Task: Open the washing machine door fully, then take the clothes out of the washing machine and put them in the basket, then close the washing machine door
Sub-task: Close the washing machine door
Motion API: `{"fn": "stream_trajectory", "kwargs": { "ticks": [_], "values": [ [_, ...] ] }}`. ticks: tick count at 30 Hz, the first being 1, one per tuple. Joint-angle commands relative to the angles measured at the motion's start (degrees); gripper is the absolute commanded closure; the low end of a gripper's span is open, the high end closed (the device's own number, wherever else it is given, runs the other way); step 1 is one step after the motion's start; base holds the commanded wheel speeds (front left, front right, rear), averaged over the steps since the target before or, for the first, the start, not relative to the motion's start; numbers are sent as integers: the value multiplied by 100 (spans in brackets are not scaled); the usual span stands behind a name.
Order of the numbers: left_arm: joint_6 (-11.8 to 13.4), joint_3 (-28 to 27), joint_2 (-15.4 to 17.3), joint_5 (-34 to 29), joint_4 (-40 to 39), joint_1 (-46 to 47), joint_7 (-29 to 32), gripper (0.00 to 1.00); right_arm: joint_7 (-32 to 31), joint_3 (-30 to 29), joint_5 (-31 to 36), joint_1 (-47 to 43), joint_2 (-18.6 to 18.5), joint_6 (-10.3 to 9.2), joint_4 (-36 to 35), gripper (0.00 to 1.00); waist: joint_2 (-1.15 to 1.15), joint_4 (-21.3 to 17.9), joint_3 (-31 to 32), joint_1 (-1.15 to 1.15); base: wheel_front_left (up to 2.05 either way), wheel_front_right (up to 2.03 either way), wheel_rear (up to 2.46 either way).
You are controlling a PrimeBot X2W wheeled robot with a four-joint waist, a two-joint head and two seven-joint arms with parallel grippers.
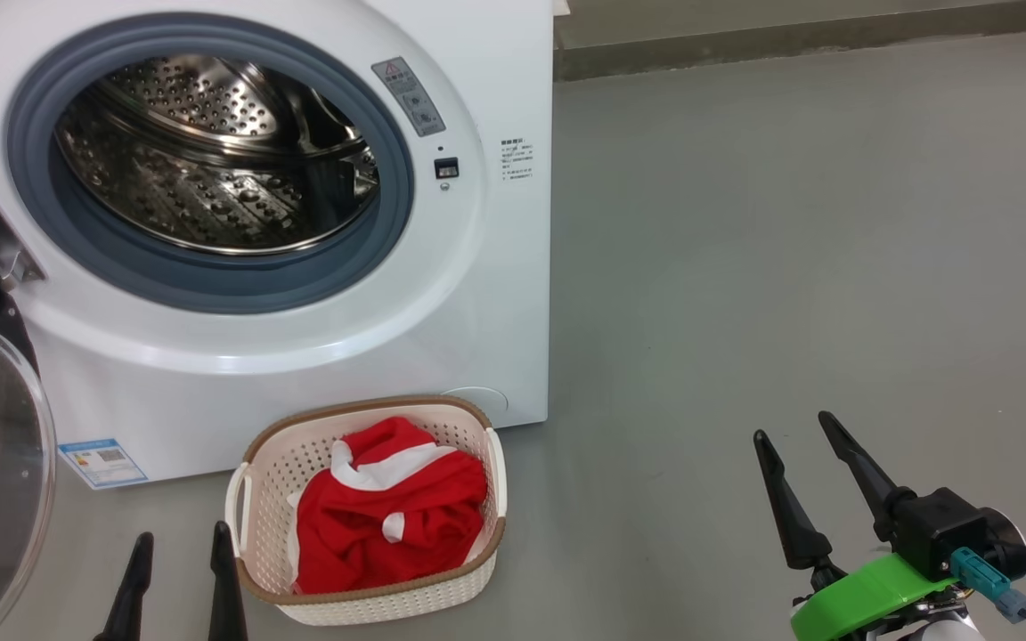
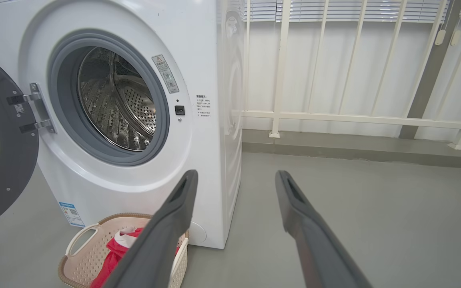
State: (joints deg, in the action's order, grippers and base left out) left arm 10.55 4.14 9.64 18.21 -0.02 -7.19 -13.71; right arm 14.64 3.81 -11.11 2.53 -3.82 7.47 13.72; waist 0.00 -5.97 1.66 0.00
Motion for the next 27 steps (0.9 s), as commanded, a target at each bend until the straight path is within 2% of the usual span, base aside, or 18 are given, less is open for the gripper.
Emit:
{"fn": "stream_trajectory", "kwargs": {
  "ticks": [1, 12, 27],
  "values": [
    [-14, -176, 96, 15, -162, 122, -40, 0, 36, 104, -4, 118, -30, 2, -126, 0, 0, 4, 2, 0, -32, 32, 0],
    [102, -132, 74, -46, -100, 138, -59, 0, 36, 148, -8, 114, -49, 2, -108, 0, 0, 58, 25, 0, -2, 2, 0],
    [277, -131, 106, -100, -314, 195, -10, 0, 36, 365, -54, 291, -74, 2, -123, 0, 0, 616, -105, 0, 0, 0, 0]
  ]
}}
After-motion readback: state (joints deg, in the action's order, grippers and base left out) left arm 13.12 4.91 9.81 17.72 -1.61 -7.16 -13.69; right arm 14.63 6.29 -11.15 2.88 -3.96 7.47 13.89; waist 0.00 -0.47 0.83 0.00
